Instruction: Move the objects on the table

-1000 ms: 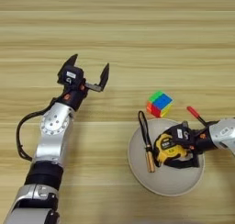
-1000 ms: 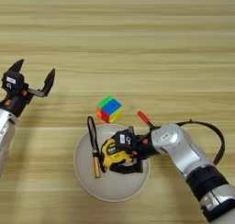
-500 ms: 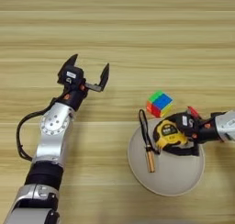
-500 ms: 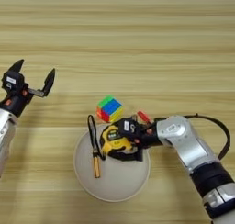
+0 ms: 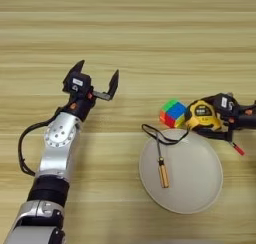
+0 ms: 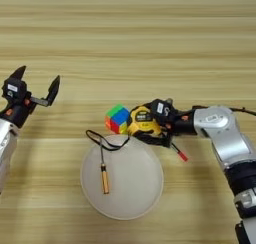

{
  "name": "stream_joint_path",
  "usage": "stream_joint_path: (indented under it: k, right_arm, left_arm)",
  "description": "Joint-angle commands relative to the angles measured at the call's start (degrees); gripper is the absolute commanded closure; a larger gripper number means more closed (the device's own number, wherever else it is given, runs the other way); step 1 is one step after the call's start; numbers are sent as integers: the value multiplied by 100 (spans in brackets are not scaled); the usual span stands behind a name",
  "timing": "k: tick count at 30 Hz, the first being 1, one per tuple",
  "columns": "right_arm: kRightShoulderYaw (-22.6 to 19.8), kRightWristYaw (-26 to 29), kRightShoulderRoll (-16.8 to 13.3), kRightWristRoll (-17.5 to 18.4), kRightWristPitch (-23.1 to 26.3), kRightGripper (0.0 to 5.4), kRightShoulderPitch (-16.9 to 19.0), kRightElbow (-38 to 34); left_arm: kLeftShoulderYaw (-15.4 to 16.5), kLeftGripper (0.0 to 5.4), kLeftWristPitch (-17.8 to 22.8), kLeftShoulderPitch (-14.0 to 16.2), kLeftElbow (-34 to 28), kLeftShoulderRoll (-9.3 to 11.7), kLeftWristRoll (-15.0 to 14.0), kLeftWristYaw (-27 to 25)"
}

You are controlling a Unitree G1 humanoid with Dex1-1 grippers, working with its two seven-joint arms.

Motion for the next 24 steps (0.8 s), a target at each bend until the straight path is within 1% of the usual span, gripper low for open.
stream_joint_path:
  k: [1,7,12,14,18,24]
  right_arm:
    - [-327,-72,-310,122,-47,110,-184,155]
    - [-520,-243,-582,-6,-144,110,-264,593]
    - [-543,-498,-739,-209,-243,110,-377,1117]
    - [-535,-623,-772,-298,-291,110,-460,1367]
    - [-473,-980,-838,-587,-393,110,-691,1938]
    - [-382,-1310,-851,-897,-559,110,-922,2604]
  left_arm:
    - [-12,0,-54,-84,70,19,36,16]
    - [-11,0,-72,-108,119,24,39,14]
    - [-11,0,-88,-115,140,27,38,13]
    - [-9,0,-94,-116,148,31,37,10]
    - [-7,0,-101,-116,160,39,36,2]
    - [-8,0,-110,-125,178,36,40,7]
